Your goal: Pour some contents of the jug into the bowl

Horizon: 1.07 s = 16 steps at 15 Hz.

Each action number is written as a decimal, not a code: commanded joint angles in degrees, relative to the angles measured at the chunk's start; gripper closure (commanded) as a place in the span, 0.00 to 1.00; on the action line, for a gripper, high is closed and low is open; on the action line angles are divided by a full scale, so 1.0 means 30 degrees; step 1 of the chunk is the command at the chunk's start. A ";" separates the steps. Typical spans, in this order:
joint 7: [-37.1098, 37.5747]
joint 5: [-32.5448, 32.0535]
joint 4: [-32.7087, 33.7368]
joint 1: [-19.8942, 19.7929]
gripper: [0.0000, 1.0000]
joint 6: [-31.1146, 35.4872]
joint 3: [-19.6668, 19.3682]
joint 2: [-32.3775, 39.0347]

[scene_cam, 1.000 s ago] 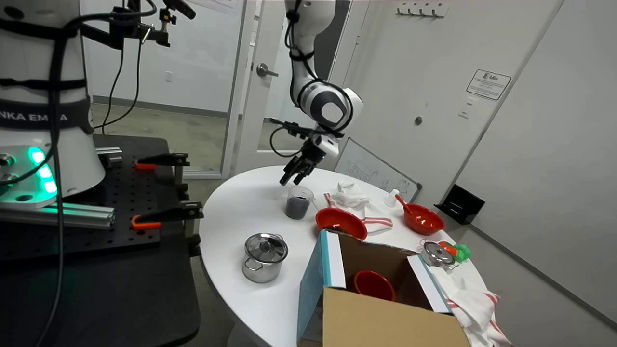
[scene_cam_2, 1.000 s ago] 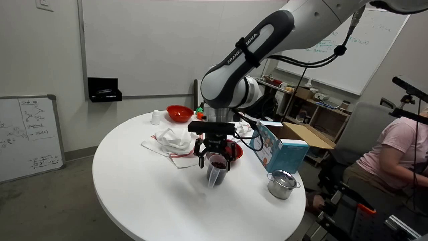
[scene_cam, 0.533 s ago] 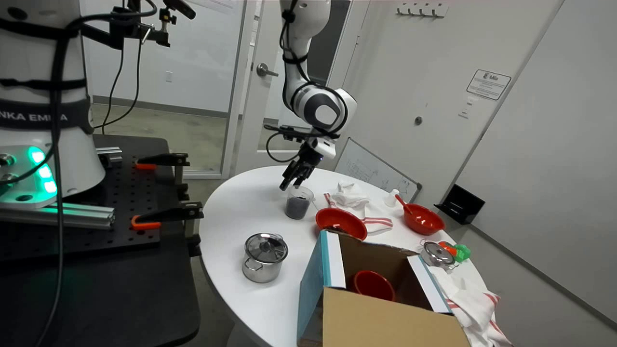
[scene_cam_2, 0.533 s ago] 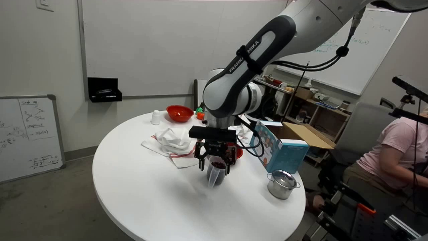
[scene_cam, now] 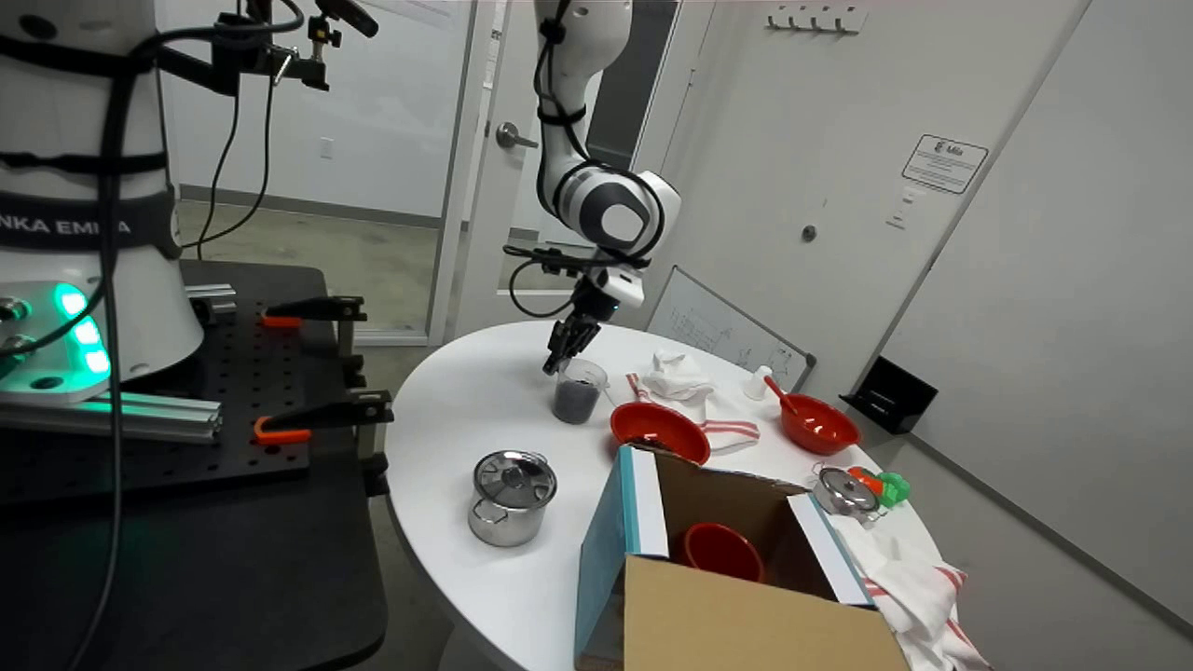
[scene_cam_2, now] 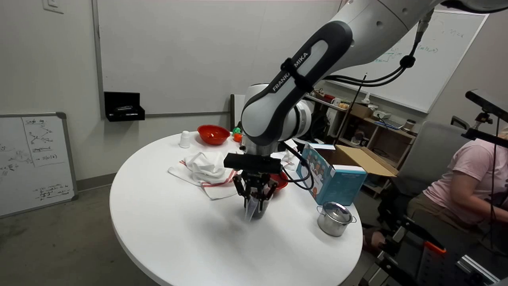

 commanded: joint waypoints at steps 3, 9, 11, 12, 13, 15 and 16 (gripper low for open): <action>0.0128 -0.0448 -0.0578 0.0440 1.00 0.0368 -0.0324 -0.0483; -0.0047 -0.0492 -0.0420 0.0366 0.75 0.0018 -0.0291 -0.0500; -0.0124 -0.0535 -0.0369 0.0359 0.68 -0.0096 -0.0269 -0.0481; -0.0135 -0.0550 -0.0367 0.0359 0.60 -0.0113 -0.0265 -0.0483; -0.0146 -0.0571 -0.0363 0.0354 0.53 -0.0127 -0.0262 -0.0484; -0.0158 -0.0630 -0.0361 0.0345 0.37 -0.0165 -0.0256 -0.0494; -0.0126 -0.0601 -0.0362 0.0322 0.29 -0.0232 -0.0235 -0.0521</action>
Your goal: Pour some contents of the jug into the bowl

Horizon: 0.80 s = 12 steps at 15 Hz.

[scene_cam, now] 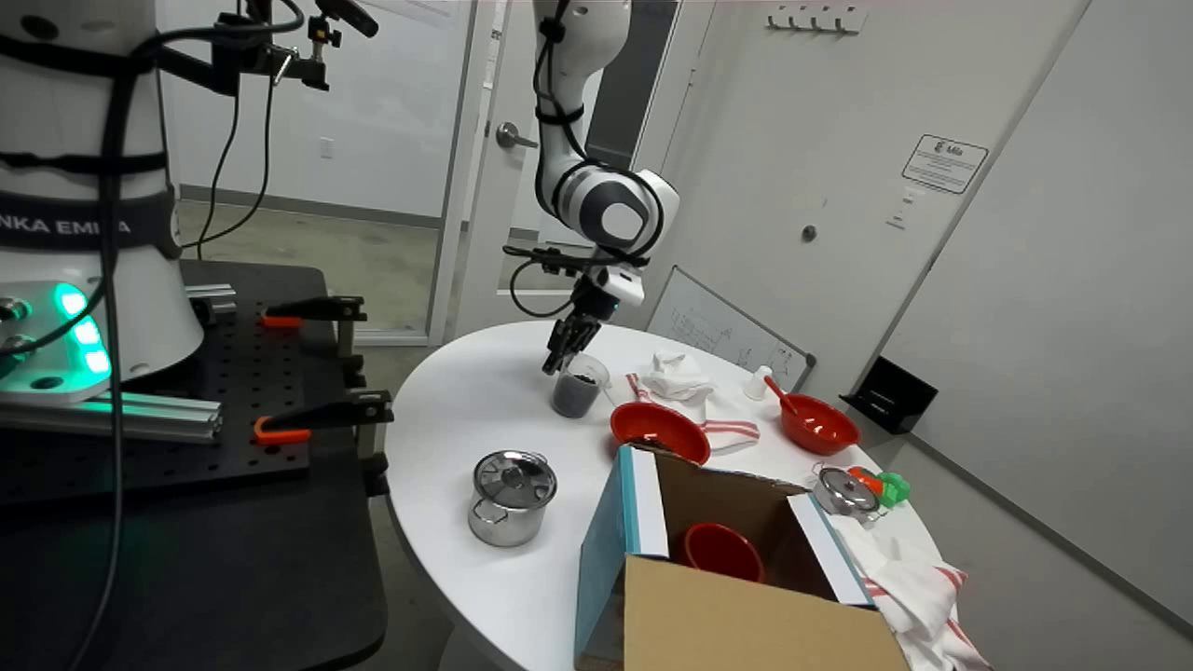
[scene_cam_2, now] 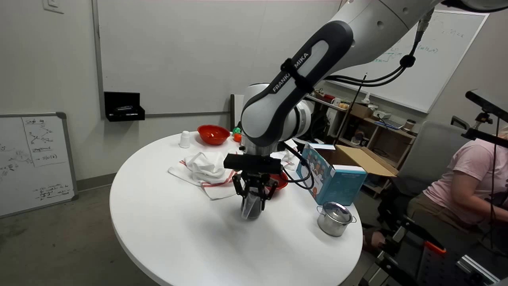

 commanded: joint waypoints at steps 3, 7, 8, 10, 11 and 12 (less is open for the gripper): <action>-0.0134 -0.0054 -0.0398 0.0016 0.08 -0.0436 0.0034 -0.0699; -0.0145 0.0064 -0.0355 -0.0040 0.00 -0.0598 0.0196 -0.0988; -0.0124 0.0115 -0.0322 -0.0070 0.00 -0.0709 0.0244 -0.1066; 0.0049 0.0286 -0.0202 -0.0096 0.00 -0.1038 0.0355 -0.1247; 0.0109 0.0400 -0.0103 -0.0114 0.00 -0.1143 0.0453 -0.1295; 0.0186 0.0508 -0.0039 -0.0113 0.00 -0.1196 0.0530 -0.1342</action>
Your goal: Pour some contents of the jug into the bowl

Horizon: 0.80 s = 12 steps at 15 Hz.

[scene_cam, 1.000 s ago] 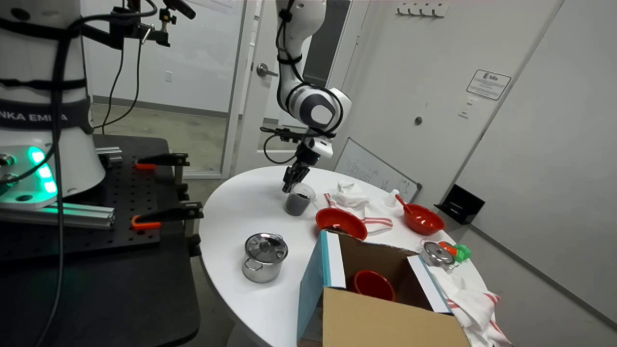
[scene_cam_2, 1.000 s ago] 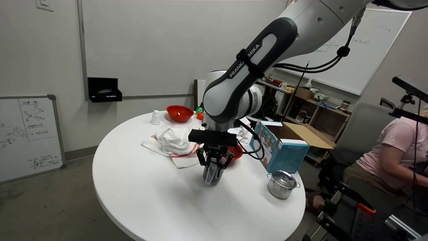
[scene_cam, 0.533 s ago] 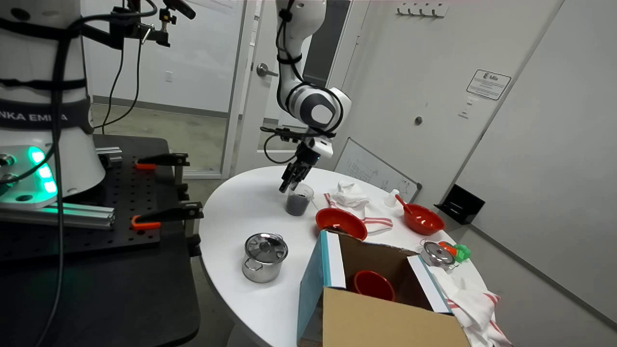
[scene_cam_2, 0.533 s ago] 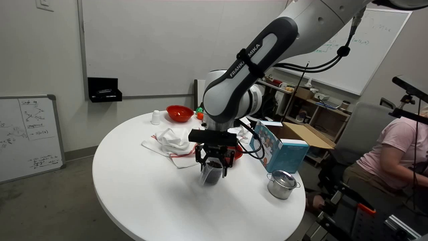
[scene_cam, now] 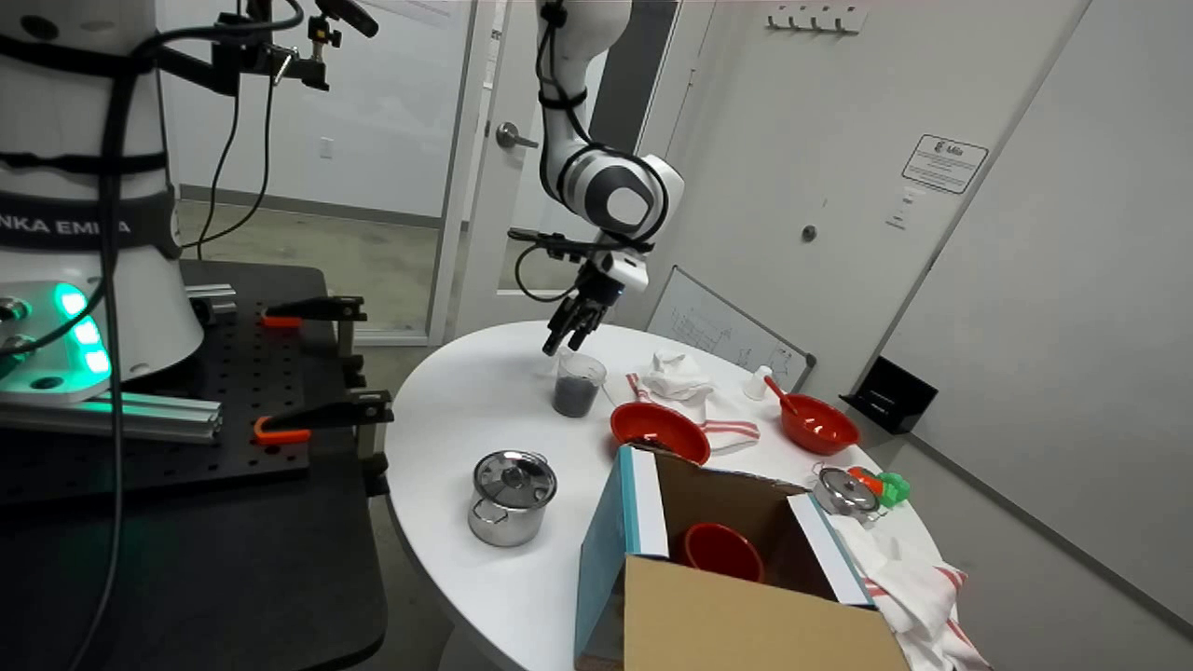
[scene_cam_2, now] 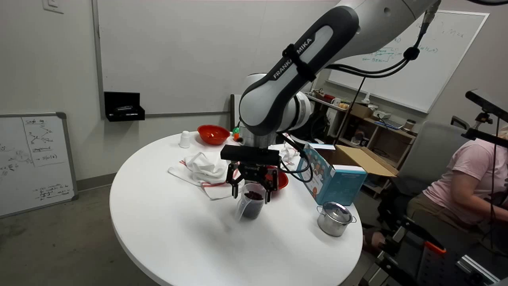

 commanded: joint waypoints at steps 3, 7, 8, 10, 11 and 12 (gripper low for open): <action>0.0858 0.0706 0.0210 0.0077 0.00 -0.0673 0.0373 -0.0513; 0.2987 0.0768 0.0559 0.0373 0.00 -0.0674 0.0167 -0.0150; 0.3394 0.0729 0.0594 0.0374 0.00 -0.0669 0.0147 -0.0085; 0.4054 0.0690 0.0704 0.0343 0.00 -0.0624 0.0180 0.0101; 0.4235 0.0655 0.0802 0.0302 0.00 -0.0666 0.0228 0.0226; 0.4336 0.0644 0.0885 0.0244 0.00 -0.0717 0.0292 0.0345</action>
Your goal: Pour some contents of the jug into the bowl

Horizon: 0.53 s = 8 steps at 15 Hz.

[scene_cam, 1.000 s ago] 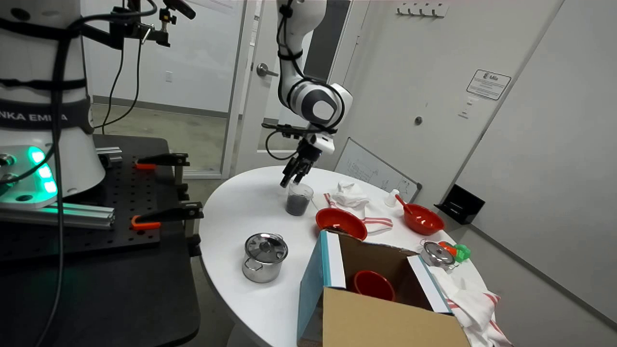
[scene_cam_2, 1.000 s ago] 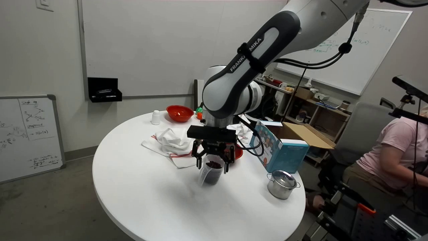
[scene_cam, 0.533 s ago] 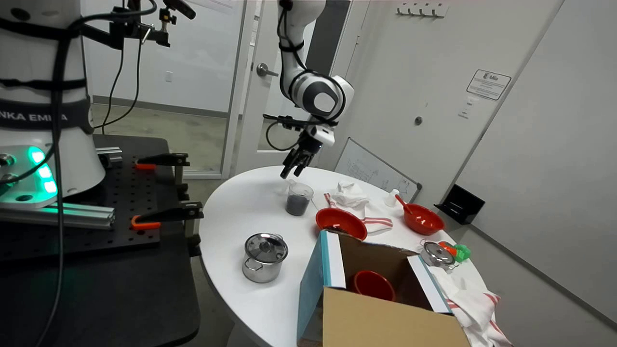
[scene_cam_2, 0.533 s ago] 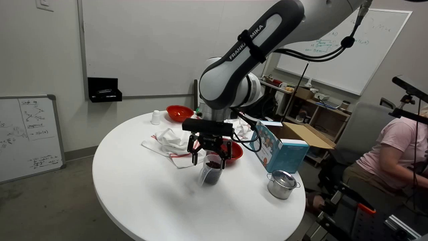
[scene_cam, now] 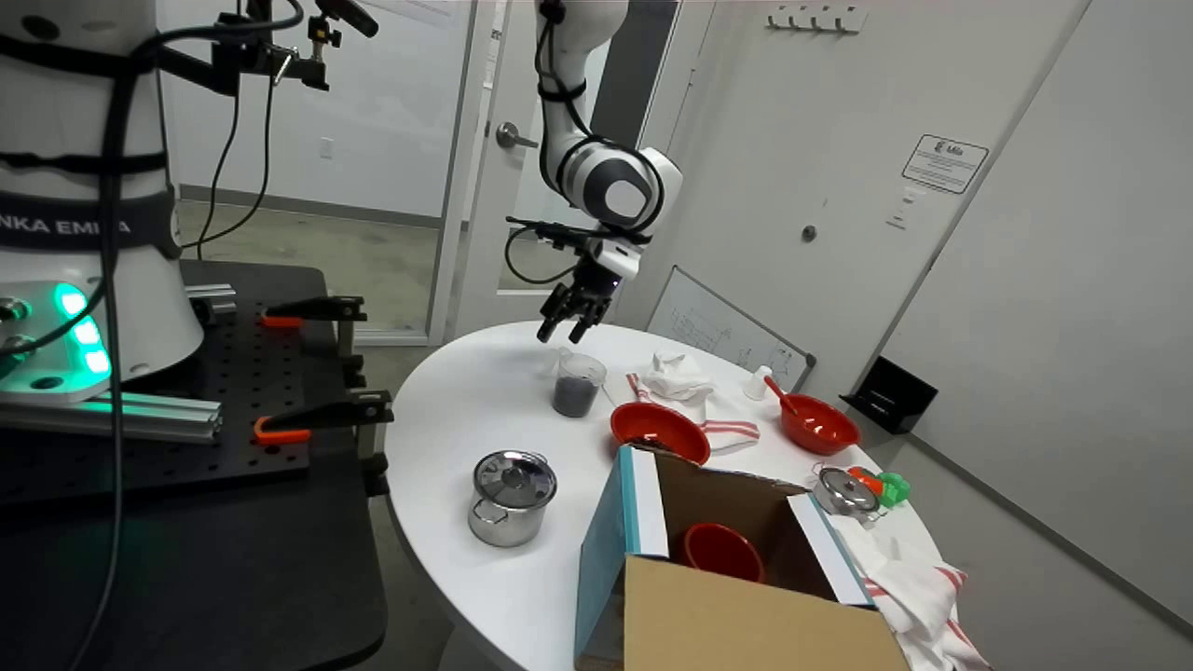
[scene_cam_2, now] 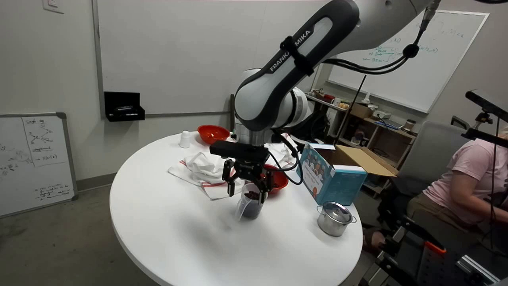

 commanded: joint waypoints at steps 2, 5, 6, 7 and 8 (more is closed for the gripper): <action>0.0917 0.0169 0.0766 0.0080 0.00 -0.0413 0.0017 0.0693; 0.0945 0.0081 0.0997 0.0129 0.28 -0.0391 0.0047 0.0963; 0.0935 0.0048 0.1041 0.0158 0.30 -0.0373 0.0049 0.1013; 0.0933 0.0046 0.1093 0.0169 0.36 -0.0359 0.0061 0.1059; 0.0905 0.0053 0.1144 0.0171 0.45 -0.0352 0.0086 0.1096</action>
